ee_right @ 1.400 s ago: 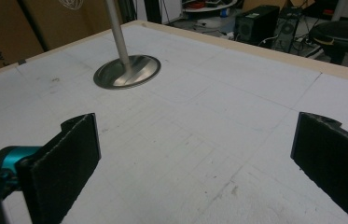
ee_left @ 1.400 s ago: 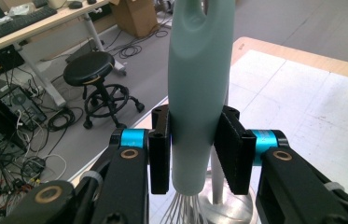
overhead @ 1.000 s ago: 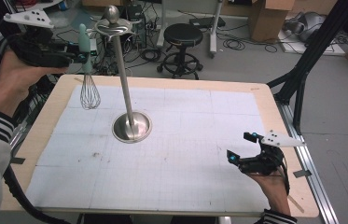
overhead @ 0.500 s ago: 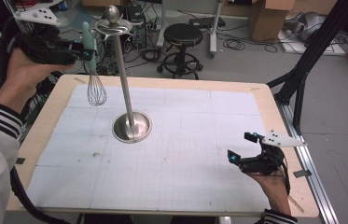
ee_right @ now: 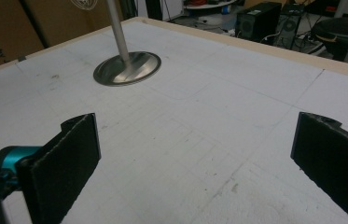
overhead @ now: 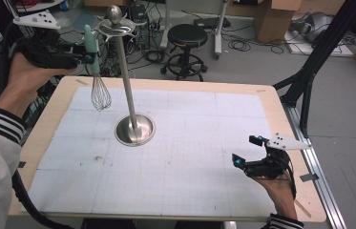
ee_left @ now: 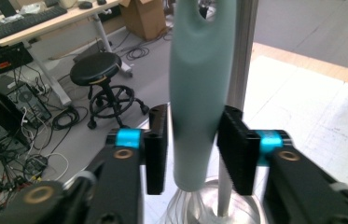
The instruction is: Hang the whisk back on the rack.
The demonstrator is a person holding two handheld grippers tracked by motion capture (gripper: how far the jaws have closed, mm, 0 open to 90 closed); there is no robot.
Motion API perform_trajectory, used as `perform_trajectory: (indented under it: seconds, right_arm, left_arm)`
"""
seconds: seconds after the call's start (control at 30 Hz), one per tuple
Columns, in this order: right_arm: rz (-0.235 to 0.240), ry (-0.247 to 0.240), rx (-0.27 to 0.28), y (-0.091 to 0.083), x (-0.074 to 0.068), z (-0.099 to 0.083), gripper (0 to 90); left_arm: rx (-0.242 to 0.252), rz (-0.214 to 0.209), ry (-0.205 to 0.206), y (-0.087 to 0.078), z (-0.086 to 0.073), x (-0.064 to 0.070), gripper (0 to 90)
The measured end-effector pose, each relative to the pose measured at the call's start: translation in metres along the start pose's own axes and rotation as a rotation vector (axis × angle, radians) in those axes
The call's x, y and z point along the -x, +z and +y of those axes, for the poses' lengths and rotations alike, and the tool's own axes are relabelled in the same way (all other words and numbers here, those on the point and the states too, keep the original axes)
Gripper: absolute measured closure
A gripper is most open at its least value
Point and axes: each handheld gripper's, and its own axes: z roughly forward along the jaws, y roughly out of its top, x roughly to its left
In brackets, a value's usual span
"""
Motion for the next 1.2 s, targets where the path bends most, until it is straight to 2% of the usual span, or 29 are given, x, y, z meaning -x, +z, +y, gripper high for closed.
perform_trajectory:
  seconds: [0.07,0.3,0.37,0.5,0.53,0.63,0.73,0.83,0.9,0.97,1.1,1.2]
  right_arm:
    - [0.003,-0.002,-0.002,0.001,-0.001,0.0,0.3]
    - [0.009,-0.011,-0.009,0.004,-0.003,0.001,0.3]
    - [0.008,-0.011,-0.008,0.003,-0.003,0.001,0.3]
    - [0.009,-0.014,-0.003,0.003,-0.004,0.003,0.3]
    - [0.009,-0.014,-0.003,0.002,-0.004,0.003,0.3]
    - [0.009,-0.016,-0.006,0.003,-0.004,0.003,0.3]
    - [0.008,-0.012,-0.005,0.002,-0.004,0.003,0.3]
    - [0.007,-0.013,-0.002,0.001,-0.004,0.003,0.3]
    - [0.005,-0.014,0.0,0.001,-0.004,0.004,0.3]
    - [0.003,-0.014,0.006,0.001,-0.004,0.005,0.3]
    - [0.002,-0.015,0.005,0.001,-0.005,0.005,0.3]
    - [-0.001,-0.014,0.006,0.0,-0.005,0.005,0.3]
  left_arm:
    - [0.001,-0.007,0.006,-0.003,-0.004,0.0,57.0]
    - [0.041,-0.02,-0.006,-0.02,-0.023,0.003,33.3]
    - [0.047,-0.028,-0.006,-0.024,-0.029,0.006,26.6]
    - [0.065,-0.071,-0.002,-0.031,-0.042,0.013,14.6]
    - [0.069,-0.092,0.003,-0.033,-0.047,0.017,12.0]
    - [0.063,-0.082,0.007,-0.036,-0.056,0.023,1.7]
    - [0.086,-0.08,-0.001,-0.041,-0.068,0.029,1.7]
    - [0.086,-0.081,0.002,-0.042,-0.084,0.036,1.7]
    - [0.095,-0.089,-0.019,-0.042,-0.096,0.04,1.7]
    - [0.1,-0.081,-0.012,-0.043,-0.105,0.043,1.7]
    - [0.13,-0.083,-0.056,-0.04,-0.126,0.047,1.7]
    - [0.156,-0.086,-0.065,-0.038,-0.14,0.053,1.7]
